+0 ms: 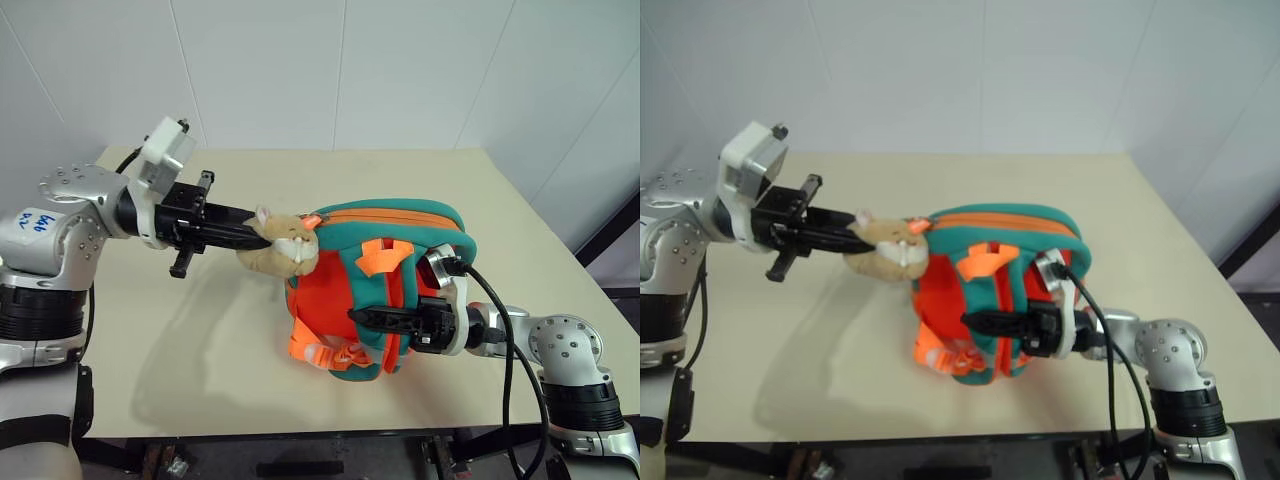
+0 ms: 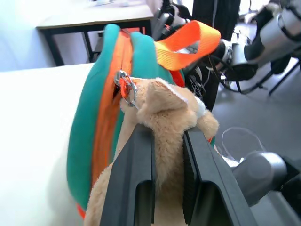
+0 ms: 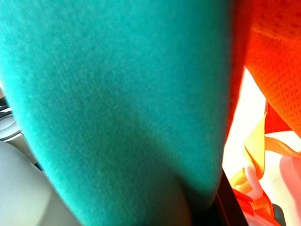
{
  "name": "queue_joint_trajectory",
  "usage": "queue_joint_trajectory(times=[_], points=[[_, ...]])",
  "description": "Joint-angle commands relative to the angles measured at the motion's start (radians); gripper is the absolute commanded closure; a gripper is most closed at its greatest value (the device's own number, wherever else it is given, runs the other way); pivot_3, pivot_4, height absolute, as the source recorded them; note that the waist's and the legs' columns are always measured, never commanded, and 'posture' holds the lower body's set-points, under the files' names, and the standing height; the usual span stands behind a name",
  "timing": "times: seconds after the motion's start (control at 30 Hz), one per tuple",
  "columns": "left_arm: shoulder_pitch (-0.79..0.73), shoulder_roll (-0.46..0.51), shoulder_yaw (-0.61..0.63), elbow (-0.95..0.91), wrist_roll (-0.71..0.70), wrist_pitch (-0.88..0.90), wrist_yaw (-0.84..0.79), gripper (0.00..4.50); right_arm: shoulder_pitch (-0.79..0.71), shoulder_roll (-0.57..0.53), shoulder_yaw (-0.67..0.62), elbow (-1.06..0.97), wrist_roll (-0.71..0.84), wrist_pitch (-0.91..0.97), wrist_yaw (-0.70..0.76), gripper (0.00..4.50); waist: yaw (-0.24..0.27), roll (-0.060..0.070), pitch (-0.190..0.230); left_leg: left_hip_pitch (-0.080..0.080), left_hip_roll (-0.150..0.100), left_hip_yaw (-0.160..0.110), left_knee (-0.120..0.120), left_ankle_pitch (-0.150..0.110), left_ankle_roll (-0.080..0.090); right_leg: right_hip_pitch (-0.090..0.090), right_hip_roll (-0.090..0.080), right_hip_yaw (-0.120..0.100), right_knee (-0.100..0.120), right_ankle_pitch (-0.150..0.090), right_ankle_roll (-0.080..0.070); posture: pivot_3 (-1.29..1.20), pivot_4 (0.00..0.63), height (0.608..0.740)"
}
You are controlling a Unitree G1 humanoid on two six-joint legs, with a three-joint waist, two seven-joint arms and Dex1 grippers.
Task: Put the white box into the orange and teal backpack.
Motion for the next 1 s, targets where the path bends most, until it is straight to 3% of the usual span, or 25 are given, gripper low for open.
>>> queue_joint_trajectory(times=[0.03, 0.33, 0.77, 1.0], points=[[-0.002, 0.087, 0.047, 0.062, 0.011, 0.018, -0.021, 3.94, -0.013, -0.002, -0.008, -0.014, 0.014, 0.0, 0.009, 4.47, -0.004, 0.0, 0.0, 0.0, 0.0, 0.0, 0.0, 0.0, 0.0, -0.001, 0.0, 0.0, 0.0, 0.0, 0.0, 0.0, 0.15, 0.74], [0.183, 0.083, 0.019, 0.238, 0.125, -0.12, -0.002, 3.94, -0.015, 0.004, -0.007, -0.014, 0.018, 0.003, 0.003, 4.47, -0.011, 0.0, 0.0, 0.0, 0.0, 0.0, -0.001, 0.0, 0.0, -0.001, 0.0, 0.0, 0.001, 0.0, -0.001, 0.0, 0.15, 0.74], [0.289, -0.167, -0.067, 0.323, 0.267, -0.356, 0.125, 3.94, 0.004, 0.011, -0.023, -0.031, 0.053, 0.006, -0.039, 4.47, 0.005, 0.0, 0.0, 0.0, 0.0, 0.0, 0.0, 0.0, 0.0, 0.0, 0.0, 0.0, 0.001, 0.0, -0.001, 0.0, 0.15, 0.74], [0.342, -0.244, -0.108, 0.402, 0.369, -0.504, 0.174, 3.94, 0.02, 0.016, -0.027, -0.046, 0.079, 0.0, -0.069, 4.47, 0.007, 0.0, 0.0, 0.001, 0.0, 0.0, 0.001, 0.0, 0.0, 0.001, -0.001, 0.0, 0.001, 0.0, 0.0, 0.0, 0.15, 0.74]])
